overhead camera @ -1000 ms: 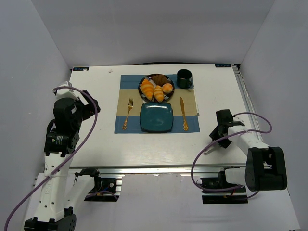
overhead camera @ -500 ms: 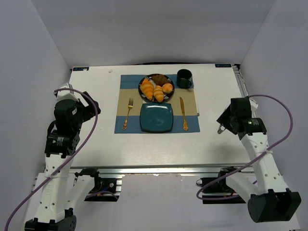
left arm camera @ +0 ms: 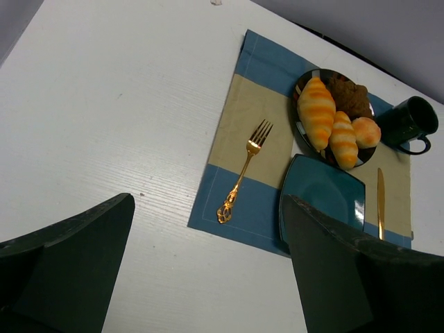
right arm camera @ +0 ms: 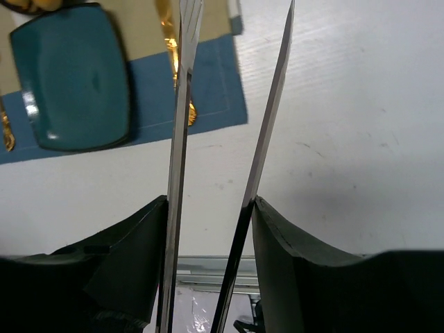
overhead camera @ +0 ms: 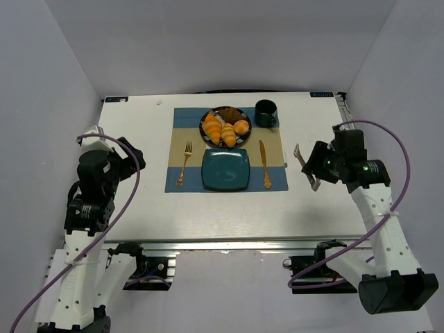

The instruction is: Place the bread

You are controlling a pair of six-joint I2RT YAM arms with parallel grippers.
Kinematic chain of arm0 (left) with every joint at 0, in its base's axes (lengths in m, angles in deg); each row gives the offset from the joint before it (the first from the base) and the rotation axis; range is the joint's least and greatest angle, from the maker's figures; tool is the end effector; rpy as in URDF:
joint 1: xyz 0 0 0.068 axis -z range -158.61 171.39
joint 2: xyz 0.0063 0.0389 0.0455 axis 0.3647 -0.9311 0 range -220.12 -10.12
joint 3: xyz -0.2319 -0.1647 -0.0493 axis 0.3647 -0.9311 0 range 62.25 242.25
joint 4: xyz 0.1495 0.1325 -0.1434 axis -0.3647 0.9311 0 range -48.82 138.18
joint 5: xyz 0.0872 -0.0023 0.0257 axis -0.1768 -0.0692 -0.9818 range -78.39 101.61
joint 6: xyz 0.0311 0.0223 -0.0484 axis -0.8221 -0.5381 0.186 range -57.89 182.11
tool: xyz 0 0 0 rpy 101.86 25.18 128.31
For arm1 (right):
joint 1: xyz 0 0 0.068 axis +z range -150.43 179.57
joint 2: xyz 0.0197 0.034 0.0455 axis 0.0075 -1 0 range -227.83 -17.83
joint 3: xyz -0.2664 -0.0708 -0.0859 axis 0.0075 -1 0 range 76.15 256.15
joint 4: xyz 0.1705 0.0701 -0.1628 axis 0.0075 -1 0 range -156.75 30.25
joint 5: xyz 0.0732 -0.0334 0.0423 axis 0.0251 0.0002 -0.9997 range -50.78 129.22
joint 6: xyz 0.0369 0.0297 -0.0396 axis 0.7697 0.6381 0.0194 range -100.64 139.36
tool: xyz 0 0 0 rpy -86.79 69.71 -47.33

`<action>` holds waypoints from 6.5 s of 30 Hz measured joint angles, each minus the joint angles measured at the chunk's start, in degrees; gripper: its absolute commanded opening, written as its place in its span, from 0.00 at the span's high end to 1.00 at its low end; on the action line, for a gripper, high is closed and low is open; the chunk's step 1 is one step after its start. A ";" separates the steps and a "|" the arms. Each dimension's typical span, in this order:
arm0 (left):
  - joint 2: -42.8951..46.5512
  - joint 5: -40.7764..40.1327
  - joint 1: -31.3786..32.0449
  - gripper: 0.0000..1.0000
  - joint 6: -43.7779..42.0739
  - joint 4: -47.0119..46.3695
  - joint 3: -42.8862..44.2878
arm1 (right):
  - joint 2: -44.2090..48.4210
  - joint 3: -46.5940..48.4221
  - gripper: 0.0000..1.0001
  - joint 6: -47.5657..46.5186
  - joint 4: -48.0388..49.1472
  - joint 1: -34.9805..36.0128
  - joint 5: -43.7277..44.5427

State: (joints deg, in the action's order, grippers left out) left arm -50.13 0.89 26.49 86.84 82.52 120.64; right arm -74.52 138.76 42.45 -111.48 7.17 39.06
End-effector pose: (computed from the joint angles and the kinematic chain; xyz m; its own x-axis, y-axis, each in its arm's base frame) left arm 0.1137 -0.0013 0.3760 -0.3180 -0.3842 -0.8667 -0.2381 0.9173 -0.3193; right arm 0.1694 0.0226 0.3446 -0.7063 0.3016 -0.6404 0.1554 0.9487 0.2753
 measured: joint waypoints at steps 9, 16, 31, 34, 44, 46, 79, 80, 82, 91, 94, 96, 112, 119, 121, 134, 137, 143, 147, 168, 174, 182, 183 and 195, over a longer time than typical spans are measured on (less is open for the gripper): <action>2.34 -0.42 0.00 0.02 0.59 -0.02 -0.83 | -6.86 6.23 0.44 -4.57 3.26 4.31 -1.90; 0.85 -0.31 0.00 0.02 0.63 -0.39 -0.83 | -12.00 8.28 0.45 -5.29 4.76 11.78 2.03; -3.56 1.81 0.00 0.02 1.46 -5.84 -3.37 | -32.74 19.76 0.47 -2.51 14.73 24.83 4.22; -4.11 2.38 0.00 0.02 1.66 -5.97 -3.28 | -36.94 21.75 0.48 -2.56 15.76 25.79 4.48; -2.19 2.29 0.00 0.02 2.21 -6.21 -3.28 | -40.57 24.35 0.46 -2.93 18.82 26.56 4.48; -1.84 2.23 0.00 0.02 2.29 -6.19 -3.28 | -41.48 24.35 0.45 -3.08 19.34 26.56 4.44; -1.92 2.14 0.00 0.02 2.54 -6.19 -3.74 | -45.07 20.79 0.64 -2.73 23.80 26.71 1.01; -1.92 2.14 0.00 0.02 2.54 -6.19 -3.72 | -45.07 20.79 0.65 -2.56 23.80 26.71 0.90; -1.95 2.12 0.00 0.02 2.54 -6.19 -3.72 | -45.07 20.79 0.68 -2.45 23.80 26.60 0.63; -2.58 2.12 0.00 0.02 2.51 -6.16 -3.72 | -43.23 20.87 0.71 -1.79 22.49 26.62 0.59; -2.69 2.12 0.00 0.02 2.51 -6.16 -3.72 | -40.17 20.87 0.71 -1.62 21.18 26.67 0.39; -2.69 2.12 0.00 0.02 2.51 -6.16 -3.72 | -37.27 20.85 0.70 -1.60 20.79 26.82 0.37; 0.52 2.12 0.00 0.02 2.75 -5.40 -4.04 | -18.97 -1.44 0.69 0.68 20.11 37.18 3.41; 1.33 2.14 0.00 0.02 2.75 -5.14 -5.09 | -18.95 -4.35 0.67 2.27 21.90 39.06 5.14; 1.49 2.14 0.00 0.02 2.75 -4.90 -5.44 | -19.04 -4.37 0.64 2.49 22.40 39.52 5.79; 1.73 2.14 0.02 0.02 2.75 -4.46 -5.55 | -19.63 -4.37 0.44 3.74 23.54 40.92 7.10; 1.70 2.14 0.00 0.02 2.75 -4.46 -5.55 | -19.52 -4.37 0.44 3.98 23.45 40.92 7.17; 1.70 2.14 0.00 0.02 2.75 -4.48 -5.55 | -16.17 -4.37 0.45 5.84 23.04 41.29 8.15; 1.70 2.14 0.00 0.02 2.73 -4.48 -5.55 | -10.45 -4.35 0.45 8.35 21.53 41.35 10.84; 0.48 5.88 0.00 0.02 3.02 -7.10 -8.83 | 14.73 -18.88 0.56 56.43 -12.83 32.28 45.09; 1.36 6.67 0.00 0.02 3.19 -7.06 -9.07 | 9.57 -23.85 0.56 56.24 -6.45 23.50 44.11; 3.06 6.73 0.00 0.02 3.21 -7.04 -9.07 | 3.08 -30.71 0.52 52.81 4.83 16.37 39.41; 3.06 6.73 0.00 0.02 3.21 -7.04 -9.09 | 2.23 -31.10 0.51 52.30 5.95 16.35 38.86; 3.39 6.71 0.00 0.02 3.37 -6.73 -9.29 | -3.85 -34.80 0.13 47.32 16.59 16.15 33.94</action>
State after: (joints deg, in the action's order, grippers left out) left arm -46.74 7.60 26.49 90.21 75.79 111.35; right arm -78.37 103.96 89.77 -94.89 23.32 73.00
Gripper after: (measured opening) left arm 0.983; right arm 0.773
